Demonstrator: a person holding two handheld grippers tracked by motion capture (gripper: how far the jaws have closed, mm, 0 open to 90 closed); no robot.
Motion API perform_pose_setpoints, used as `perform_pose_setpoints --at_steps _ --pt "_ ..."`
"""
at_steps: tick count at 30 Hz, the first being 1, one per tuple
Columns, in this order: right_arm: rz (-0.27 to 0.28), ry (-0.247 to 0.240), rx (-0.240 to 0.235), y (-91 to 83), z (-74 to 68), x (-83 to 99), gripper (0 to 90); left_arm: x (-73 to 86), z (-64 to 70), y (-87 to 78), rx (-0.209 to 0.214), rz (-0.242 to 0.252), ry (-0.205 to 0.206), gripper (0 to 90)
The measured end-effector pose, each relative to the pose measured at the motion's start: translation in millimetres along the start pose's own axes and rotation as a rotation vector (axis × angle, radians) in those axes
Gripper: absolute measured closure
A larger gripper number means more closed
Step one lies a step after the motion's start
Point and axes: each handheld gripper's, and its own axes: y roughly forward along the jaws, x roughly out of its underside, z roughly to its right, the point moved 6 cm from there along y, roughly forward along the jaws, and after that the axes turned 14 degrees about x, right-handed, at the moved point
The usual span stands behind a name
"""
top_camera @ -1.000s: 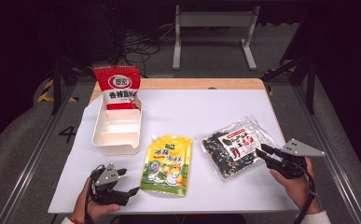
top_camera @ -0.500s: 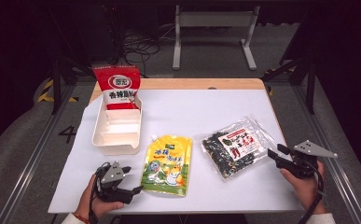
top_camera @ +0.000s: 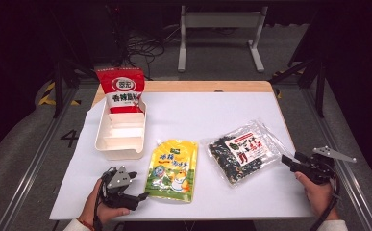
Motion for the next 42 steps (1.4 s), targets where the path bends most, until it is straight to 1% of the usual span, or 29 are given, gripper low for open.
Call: perform_pose_setpoints --at_steps 1,3,6,8,10,11,12,14,17,18,20,21,22,23,24,26,27,28,30,32,33,34,35,36,37,39,41,42 --pt "-0.006 0.019 -0.012 2.1 0.3 0.8 33.5 0.3 0.4 0.0 0.000 0.000 -0.001 19.0" --pt "-0.019 0.027 -0.023 4.9 -0.3 1.3 31.4 1.1 1.2 -0.7 0.000 0.002 -0.007 19.0" --pt "-0.026 0.056 -0.057 7.3 -2.4 -0.3 31.2 2.0 0.2 -1.8 -0.005 0.000 -0.003 19.0" --pt "-0.037 0.050 -0.035 8.2 -2.4 -0.5 31.9 2.9 0.7 -2.4 -0.008 -0.001 -0.006 18.9" --pt "-0.031 0.033 0.016 6.6 0.6 -2.1 30.5 3.6 1.0 -3.3 -0.010 0.001 -0.006 18.9" --pt "-0.035 0.040 0.026 6.3 2.2 -1.8 30.5 4.1 1.2 -3.9 -0.011 0.001 -0.011 18.8" --pt "-0.039 0.060 0.034 6.4 4.4 -1.2 30.5 4.2 1.0 -4.1 -0.012 0.003 -0.010 18.8" --pt "-0.053 0.072 0.051 7.5 7.1 0.2 30.5 4.7 1.0 -4.5 -0.015 0.003 -0.013 18.7" --pt "-0.074 0.103 0.058 8.8 7.6 2.5 30.5 5.1 1.4 -4.3 -0.014 0.001 -0.012 18.5" --pt "-0.075 0.106 0.053 8.9 6.8 2.7 30.6 5.2 1.6 -4.2 -0.013 0.000 -0.012 18.5" --pt "-0.094 0.111 0.066 9.7 5.7 4.4 30.9 5.1 1.4 -4.2 -0.012 -0.002 -0.010 18.5" --pt "-0.095 0.111 0.045 10.5 3.0 4.9 31.2 5.0 1.4 -4.1 -0.011 -0.002 -0.010 18.5" --pt "-0.098 0.107 0.039 11.3 1.7 5.4 31.1 4.8 1.5 -3.8 -0.009 -0.002 -0.010 18.5" --pt "-0.104 0.116 0.028 12.0 -0.7 6.4 30.5 4.5 1.5 -3.4 -0.008 -0.002 -0.007 18.5" --pt "-0.100 0.126 -0.003 12.8 -3.7 6.9 30.1 4.2 1.6 -3.2 -0.007 -0.003 -0.005 18.5" --pt "-0.098 0.132 -0.029 14.0 -6.9 6.9 30.5 3.7 1.7 -2.6 -0.007 -0.002 -0.006 18.5" --pt "-0.096 0.147 -0.052 14.6 -8.1 6.7 30.8 3.6 1.8 -2.0 -0.003 -0.004 -0.007 18.5" --pt "-0.097 0.175 -0.091 15.8 -10.4 7.0 31.9 3.4 1.7 -1.6 -0.004 -0.005 -0.008 18.4" --pt "-0.094 0.186 -0.123 18.0 -14.0 6.6 31.9 2.9 1.8 -0.5 -0.001 -0.007 -0.004 18.5" --pt "-0.097 0.225 -0.177 21.4 -20.2 5.4 30.6 2.6 1.9 0.7 0.002 -0.010 -0.006 18.5" --pt "-0.100 0.228 -0.181 22.5 -21.7 4.8 29.7 2.5 1.7 1.2 0.001 -0.013 -0.005 18.4" --pt "-0.098 0.220 -0.175 24.2 -23.5 3.3 28.6 2.4 1.7 1.6 0.004 -0.014 -0.002 18.4" --pt "-0.093 0.208 -0.158 26.7 -24.7 1.2 27.9 2.3 1.7 2.4 0.005 -0.014 -0.004 18.5" --pt "-0.090 0.211 -0.152 30.1 -25.8 -1.0 28.5 2.3 1.8 3.0 0.008 -0.017 -0.003 18.4" --pt "-0.097 0.215 -0.160 33.7 -27.6 -3.1 27.7 2.3 1.6 3.4 0.008 -0.021 -0.001 18.4" --pt "-0.100 0.201 -0.166 41.0 -29.6 -8.1 27.8 1.8 1.5 3.9 0.007 -0.025 0.006 18.5" --pt "-0.109 0.214 -0.173 46.1 -31.5 -11.5 28.2 1.4 2.3 4.0 0.013 -0.021 0.004 18.5" --pt "-0.109 0.212 -0.174 49.5 -33.0 -13.8 29.5 1.3 2.4 4.0 0.014 -0.021 0.004 18.5"
